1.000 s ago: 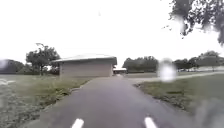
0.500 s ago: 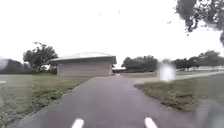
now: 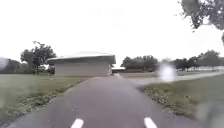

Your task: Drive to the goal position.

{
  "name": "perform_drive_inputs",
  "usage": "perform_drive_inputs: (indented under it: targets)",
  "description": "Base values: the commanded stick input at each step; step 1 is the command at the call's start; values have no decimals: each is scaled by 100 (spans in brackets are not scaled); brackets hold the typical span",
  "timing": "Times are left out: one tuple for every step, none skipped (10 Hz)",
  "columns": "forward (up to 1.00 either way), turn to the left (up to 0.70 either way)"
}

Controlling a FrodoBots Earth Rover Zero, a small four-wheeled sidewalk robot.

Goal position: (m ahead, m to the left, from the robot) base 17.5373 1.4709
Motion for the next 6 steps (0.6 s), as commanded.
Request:
perform_drive_inputs:
  targets:
    - [85, 0]
    - [85, 0]
    - [85, 0]
    - [85, 0]
    - [85, 0]
    - [85, 0]
